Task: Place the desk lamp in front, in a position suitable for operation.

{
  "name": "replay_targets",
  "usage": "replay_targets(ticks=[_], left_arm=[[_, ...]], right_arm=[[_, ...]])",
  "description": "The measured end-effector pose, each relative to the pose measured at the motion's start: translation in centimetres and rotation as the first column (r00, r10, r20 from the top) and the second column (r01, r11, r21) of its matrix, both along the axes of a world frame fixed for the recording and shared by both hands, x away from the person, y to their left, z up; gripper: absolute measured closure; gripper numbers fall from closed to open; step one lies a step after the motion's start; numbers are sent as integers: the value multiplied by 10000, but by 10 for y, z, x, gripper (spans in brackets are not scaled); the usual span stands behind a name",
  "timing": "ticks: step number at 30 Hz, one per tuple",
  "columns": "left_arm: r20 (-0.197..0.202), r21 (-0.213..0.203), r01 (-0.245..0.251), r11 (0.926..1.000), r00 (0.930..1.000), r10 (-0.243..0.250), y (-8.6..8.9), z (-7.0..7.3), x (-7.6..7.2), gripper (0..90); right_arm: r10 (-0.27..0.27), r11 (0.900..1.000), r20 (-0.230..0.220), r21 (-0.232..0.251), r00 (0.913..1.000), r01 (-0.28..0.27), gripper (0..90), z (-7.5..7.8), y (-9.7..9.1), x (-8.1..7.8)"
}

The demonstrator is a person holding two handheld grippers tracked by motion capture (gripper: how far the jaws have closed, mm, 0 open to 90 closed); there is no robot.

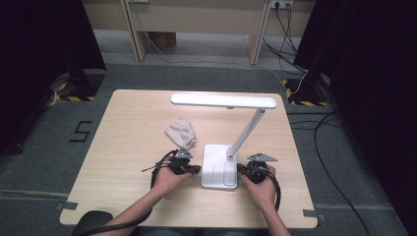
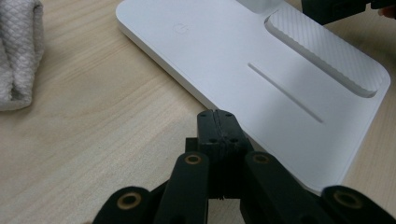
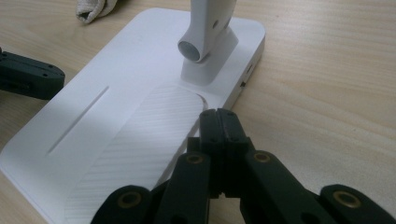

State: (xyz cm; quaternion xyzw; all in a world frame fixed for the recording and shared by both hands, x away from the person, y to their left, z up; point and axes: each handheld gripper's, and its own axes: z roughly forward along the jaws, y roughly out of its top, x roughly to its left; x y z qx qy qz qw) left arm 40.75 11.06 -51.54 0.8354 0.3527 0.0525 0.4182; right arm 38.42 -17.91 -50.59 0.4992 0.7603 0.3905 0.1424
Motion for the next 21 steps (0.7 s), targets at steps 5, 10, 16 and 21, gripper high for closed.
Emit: replay_targets(ticks=[5, 10, 16, 21], left_arm=[[-57, -20, -9, 10000, 10000, 9, 0, 0, 0, 893], [-12, 81, 69, 9999, 10000, -69, 1, 1, 0, 894], [-12, 147, -43, 9999, 10000, 43, 4, 1, -2, 893], [4, 265, -182, 9995, 9998, 182, 13, 2, -3, 893]], right_arm=[[78, 10000, -19, -43, 10000, -78, 900, 0, 4, 0], [134, 9999, 40, -104, 9999, -133, 900, -1, 7, 2], [192, 9996, 72, -202, 9998, -191, 900, 0, 10, 2], [383, 9991, 81, -190, 9992, -381, 900, -1, 18, 2]])
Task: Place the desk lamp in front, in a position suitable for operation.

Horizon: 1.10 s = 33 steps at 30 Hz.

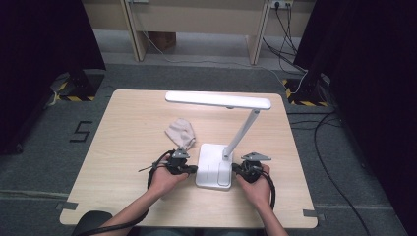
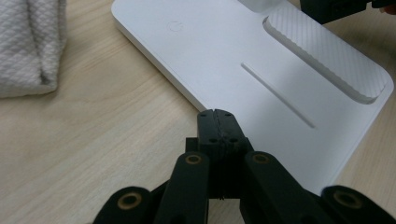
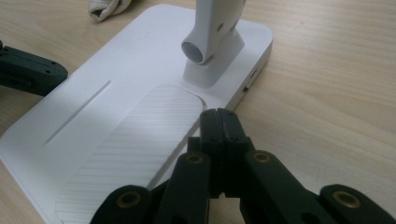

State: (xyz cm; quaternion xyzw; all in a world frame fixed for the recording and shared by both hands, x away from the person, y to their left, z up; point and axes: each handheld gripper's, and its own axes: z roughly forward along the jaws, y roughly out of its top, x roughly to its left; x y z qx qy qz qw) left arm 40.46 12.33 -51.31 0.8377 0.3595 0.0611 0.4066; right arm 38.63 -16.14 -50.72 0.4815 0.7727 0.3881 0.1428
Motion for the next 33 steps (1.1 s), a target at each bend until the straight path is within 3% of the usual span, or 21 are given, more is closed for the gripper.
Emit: replay_targets(ticks=[10, 20, 23, 25, 27, 30, 33], left_arm=[[32, 109, -248, 9996, 9997, 247, 21, 1, -4, 893], [48, -9, -282, 9996, 9996, 282, 29, 0, -7, 890], [373, 123, -299, 9995, 9989, 294, 36, 8, -3, 800], [846, 76, -529, 9986, 9951, 521, 43, 18, 6, 663], [1327, 234, -863, 9960, 9877, 825, 49, 28, 18, 526], [2096, 768, -1078, 9912, 9737, 897, 51, 41, 41, 420], [2332, 885, -1061, 9904, 9689, 830, 46, 42, 61, 370]], right_arm=[[431, 9990, -64, -87, 9991, -431, 900, -2, 21, 0], [628, 9979, -74, -120, 9980, -629, 900, -3, 28, -1], [632, 9980, -38, 89, 9980, -631, 849, -1, 25, -1], [582, 9983, 33, 100, 9983, -582, 786, 4, 22, -2], [508, 9987, 189, 59, 9985, -509, 751, 8, 17, -3], [281, 9995, 387, 144, 9989, -286, 718, 11, 11, -6], [211, 9996, 385, 155, 9990, -217, 706, 11, 6, -8]])
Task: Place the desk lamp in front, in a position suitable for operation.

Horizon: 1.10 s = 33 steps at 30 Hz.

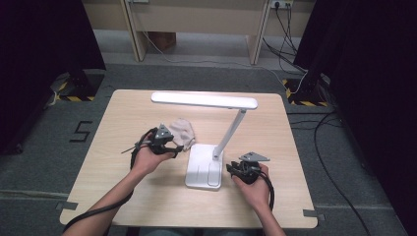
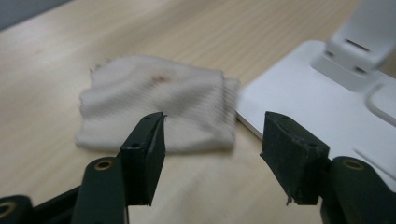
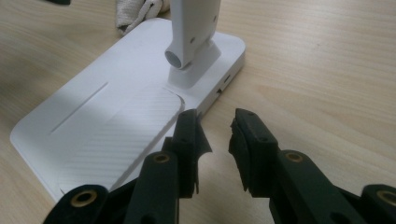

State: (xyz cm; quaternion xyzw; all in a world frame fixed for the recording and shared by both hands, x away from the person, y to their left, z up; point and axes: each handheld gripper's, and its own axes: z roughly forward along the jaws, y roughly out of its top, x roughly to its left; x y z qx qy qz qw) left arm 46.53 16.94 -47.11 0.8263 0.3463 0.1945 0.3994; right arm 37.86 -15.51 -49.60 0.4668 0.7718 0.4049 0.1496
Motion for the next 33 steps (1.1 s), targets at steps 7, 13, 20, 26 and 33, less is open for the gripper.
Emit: replay_targets(ticks=[7, 13, 20, 26, 33], left_arm=[[-262, 5, 114, 9999, 9996, -114, -18, -19, 36, 306], [-795, -140, -84, 9999, 9968, 73, -21, -36, 48, 264], [-1099, -258, -251, 9994, 9937, 221, -19, -42, 53, 402], [-898, -43, -564, 9984, 9944, 558, -13, -41, 54, 701], [-987, -37, -707, 9975, 9926, 700, -8, -36, 45, 830]], right_arm=[[44, 10000, -88, 37, 10000, -44, 695, -3, -1, -1], [44, 9999, -173, 100, 9998, -42, 689, -4, 0, -1], [142, 9999, -156, 90, 9998, -141, 679, -5, 3, 0], [172, 9998, -149, 127, 9997, -170, 672, -6, 4, 1], [273, 9996, -6, 115, 9996, -273, 635, -8, 9, 6]])
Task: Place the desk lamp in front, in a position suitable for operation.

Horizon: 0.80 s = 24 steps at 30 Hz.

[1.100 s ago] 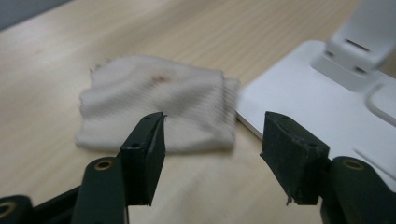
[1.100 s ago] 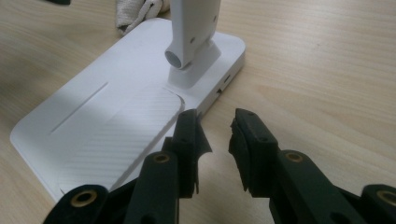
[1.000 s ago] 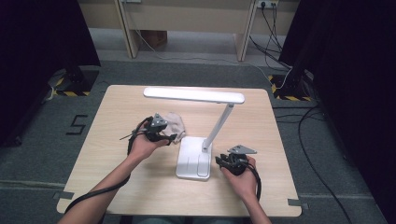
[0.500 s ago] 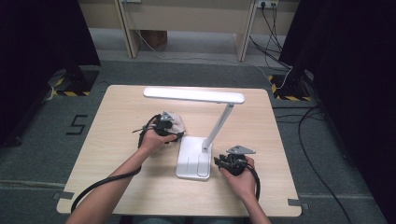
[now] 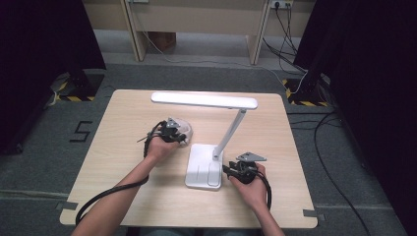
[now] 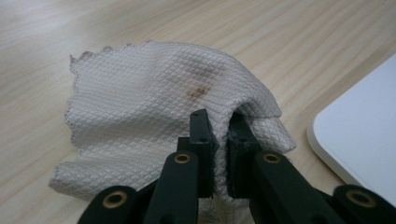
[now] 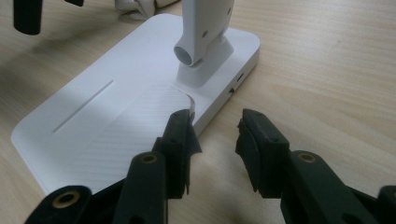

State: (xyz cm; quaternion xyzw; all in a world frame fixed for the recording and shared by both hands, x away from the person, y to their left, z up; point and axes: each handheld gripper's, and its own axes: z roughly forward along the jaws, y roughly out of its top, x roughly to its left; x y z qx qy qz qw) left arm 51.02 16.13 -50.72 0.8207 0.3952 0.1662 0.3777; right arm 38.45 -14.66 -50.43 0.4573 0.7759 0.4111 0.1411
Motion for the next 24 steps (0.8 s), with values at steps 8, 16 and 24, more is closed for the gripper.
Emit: replay_targets(ticks=[8, 16, 24], left_arm=[[503, -1625, -611, 9848, 9963, 701, 41, 31, -36, 830], [1604, -2260, -717, 9715, 9809, 1097, 86, 84, -81, 829], [2487, -2582, -481, 9649, 9618, 1145, 114, 145, -114, 829]], right_arm=[[3, 9998, 154, -203, 9999, 0, 669, -1, 6, 9], [294, 9993, 559, -250, 9980, -281, 727, 7, 14, 1], [1725, 9806, 762, -1078, 9820, -1639, 615, 11, 31, -5]])
